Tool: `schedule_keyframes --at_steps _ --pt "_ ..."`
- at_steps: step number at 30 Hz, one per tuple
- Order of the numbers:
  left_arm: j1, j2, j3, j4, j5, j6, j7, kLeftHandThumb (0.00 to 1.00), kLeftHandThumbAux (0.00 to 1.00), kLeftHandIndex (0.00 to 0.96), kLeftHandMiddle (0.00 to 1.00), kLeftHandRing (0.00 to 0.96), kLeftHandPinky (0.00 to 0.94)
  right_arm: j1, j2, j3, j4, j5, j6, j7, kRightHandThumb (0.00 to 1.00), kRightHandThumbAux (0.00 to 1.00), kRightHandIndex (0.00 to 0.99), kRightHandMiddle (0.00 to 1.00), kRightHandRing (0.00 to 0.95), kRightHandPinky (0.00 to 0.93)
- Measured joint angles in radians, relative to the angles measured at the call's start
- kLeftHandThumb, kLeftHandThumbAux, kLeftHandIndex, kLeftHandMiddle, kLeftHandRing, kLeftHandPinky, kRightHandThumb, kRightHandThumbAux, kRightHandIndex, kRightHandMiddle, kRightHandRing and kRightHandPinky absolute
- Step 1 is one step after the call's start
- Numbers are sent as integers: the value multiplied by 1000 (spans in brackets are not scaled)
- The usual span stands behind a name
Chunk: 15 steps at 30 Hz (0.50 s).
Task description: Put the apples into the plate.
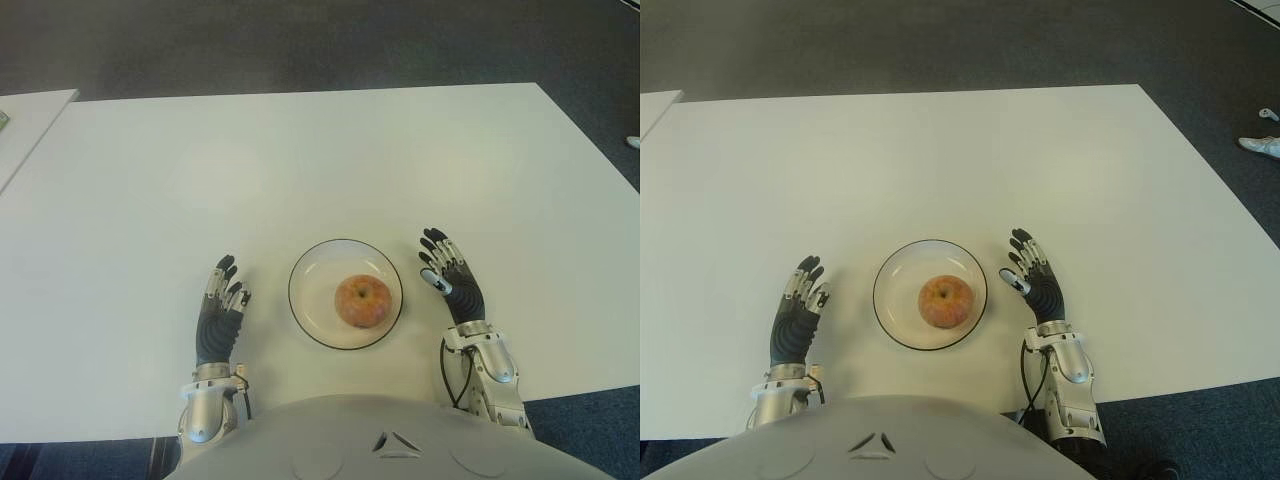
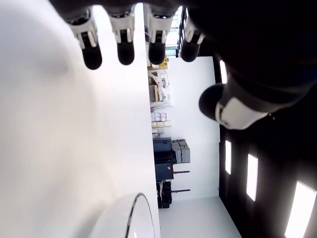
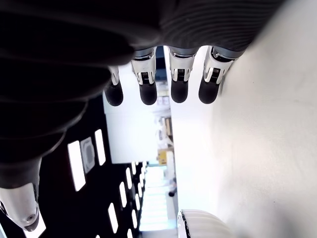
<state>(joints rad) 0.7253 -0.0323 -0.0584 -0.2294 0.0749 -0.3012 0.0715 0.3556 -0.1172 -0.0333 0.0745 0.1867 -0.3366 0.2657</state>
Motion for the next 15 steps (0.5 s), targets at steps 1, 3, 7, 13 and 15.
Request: schedule_keyframes --at_steps 1,3,7,13,15 --pt "0 0 0 0 -2 0 -1 83 559 81 81 90 139 0 0 0 0 -1 0 0 147 610 76 81 50 71" --pt "0 0 0 0 -8 0 -5 83 559 81 82 91 139 0 0 1 -1 -2 0 -2 147 610 76 81 50 71" --pt "1 0 1 0 -15 0 -8 85 560 85 87 92 137 0 0 2 -1 -3 0 -3 150 612 79 84 55 82" --pt "5 3 2 0 -21 0 -18 93 558 82 82 85 126 1 0 2 -2 -3 0 -2 158 619 83 85 57 86" --pt "6 4 3 0 -24 0 -22 95 557 79 78 80 117 1 0 2 -4 -3 0 -3 161 622 86 87 60 87"
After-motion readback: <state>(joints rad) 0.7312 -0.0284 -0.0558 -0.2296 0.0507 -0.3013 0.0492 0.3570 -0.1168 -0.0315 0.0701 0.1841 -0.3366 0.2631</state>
